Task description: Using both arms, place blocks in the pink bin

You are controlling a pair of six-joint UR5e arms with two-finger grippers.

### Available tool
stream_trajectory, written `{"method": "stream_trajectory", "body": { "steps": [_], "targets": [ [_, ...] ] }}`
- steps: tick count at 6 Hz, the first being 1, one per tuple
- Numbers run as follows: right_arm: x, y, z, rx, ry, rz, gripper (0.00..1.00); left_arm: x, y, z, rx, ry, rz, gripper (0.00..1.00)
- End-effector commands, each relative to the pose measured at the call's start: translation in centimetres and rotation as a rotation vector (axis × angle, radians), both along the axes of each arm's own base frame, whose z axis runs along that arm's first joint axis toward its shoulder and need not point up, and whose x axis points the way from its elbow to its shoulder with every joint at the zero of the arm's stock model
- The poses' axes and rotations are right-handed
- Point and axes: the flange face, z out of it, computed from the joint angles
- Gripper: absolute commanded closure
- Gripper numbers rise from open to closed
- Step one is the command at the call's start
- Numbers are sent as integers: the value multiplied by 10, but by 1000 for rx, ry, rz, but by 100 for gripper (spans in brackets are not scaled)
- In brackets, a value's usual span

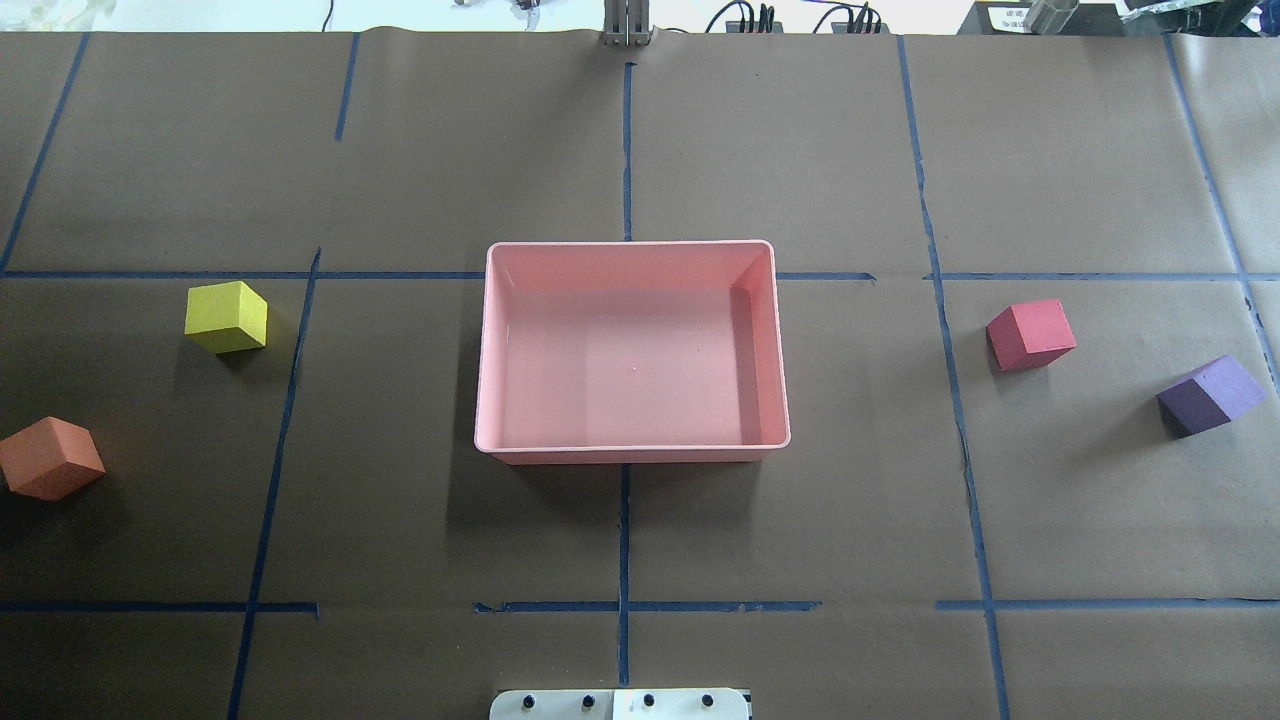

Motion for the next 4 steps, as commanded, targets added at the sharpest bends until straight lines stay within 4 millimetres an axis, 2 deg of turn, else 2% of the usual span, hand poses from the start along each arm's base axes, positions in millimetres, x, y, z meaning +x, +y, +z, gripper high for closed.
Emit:
{"method": "stream_trajectory", "body": {
  "steps": [1,4],
  "targets": [
    [-1,0,1,-5,-1,1,0,1,1,0,5,7,0,0],
    [-4,-1,0,-6,-1,-8,0,1,6,3,0,10,1,0]
  ]
}}
